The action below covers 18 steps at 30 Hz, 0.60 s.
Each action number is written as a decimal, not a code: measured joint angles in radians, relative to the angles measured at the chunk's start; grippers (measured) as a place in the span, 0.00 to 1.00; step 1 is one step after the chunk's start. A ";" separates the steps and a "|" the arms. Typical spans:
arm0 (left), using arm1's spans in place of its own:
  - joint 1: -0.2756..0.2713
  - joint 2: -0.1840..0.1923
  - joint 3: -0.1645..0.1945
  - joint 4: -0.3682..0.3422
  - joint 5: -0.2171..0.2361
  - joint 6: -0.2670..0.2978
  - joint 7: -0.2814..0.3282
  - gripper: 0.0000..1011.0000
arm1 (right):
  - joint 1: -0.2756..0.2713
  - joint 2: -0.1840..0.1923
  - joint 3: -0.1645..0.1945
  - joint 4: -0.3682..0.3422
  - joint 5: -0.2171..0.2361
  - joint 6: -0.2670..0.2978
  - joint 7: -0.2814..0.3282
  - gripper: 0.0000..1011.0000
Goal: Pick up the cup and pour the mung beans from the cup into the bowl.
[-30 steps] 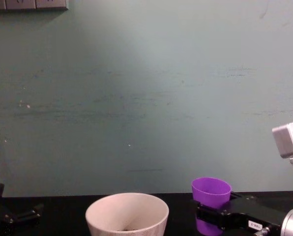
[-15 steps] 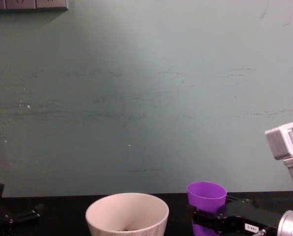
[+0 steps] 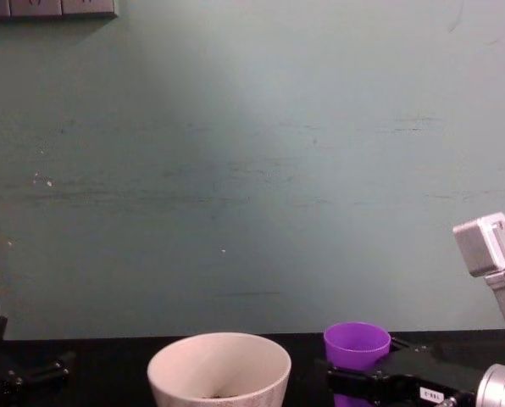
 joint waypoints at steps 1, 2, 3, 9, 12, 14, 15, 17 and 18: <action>0.000 0.000 0.000 0.000 0.000 0.000 0.000 0.99 | -0.002 0.001 -0.003 -0.007 0.004 0.003 -0.003 0.96; 0.000 0.000 0.000 0.000 0.000 0.000 0.000 0.99 | -0.004 0.002 -0.004 -0.013 0.005 0.005 -0.005 0.97; 0.000 0.000 0.000 0.000 0.000 0.000 0.000 0.99 | -0.007 0.004 -0.006 -0.020 0.006 0.007 -0.006 0.99; 0.000 0.000 0.000 0.000 0.000 0.000 0.000 0.99 | -0.031 0.015 -0.017 -0.087 0.011 0.020 -0.023 0.99; 0.000 0.000 0.000 0.000 0.000 0.000 0.000 0.99 | -0.054 0.025 -0.024 -0.152 0.013 0.030 -0.039 0.99; 0.000 0.000 0.000 0.000 0.000 0.000 0.000 0.99 | -0.065 0.030 -0.026 -0.181 0.015 0.033 -0.046 0.99; 0.000 0.000 0.000 0.000 0.000 0.000 0.000 0.99 | -0.074 0.034 -0.026 -0.208 0.019 0.036 -0.051 0.99; 0.000 0.000 0.000 0.000 0.000 0.000 0.000 0.99 | -0.085 0.039 -0.026 -0.237 0.025 0.038 -0.055 0.99; 0.000 0.000 0.000 0.000 0.000 0.000 0.000 0.99 | -0.090 0.041 -0.026 -0.250 0.028 0.038 -0.056 0.99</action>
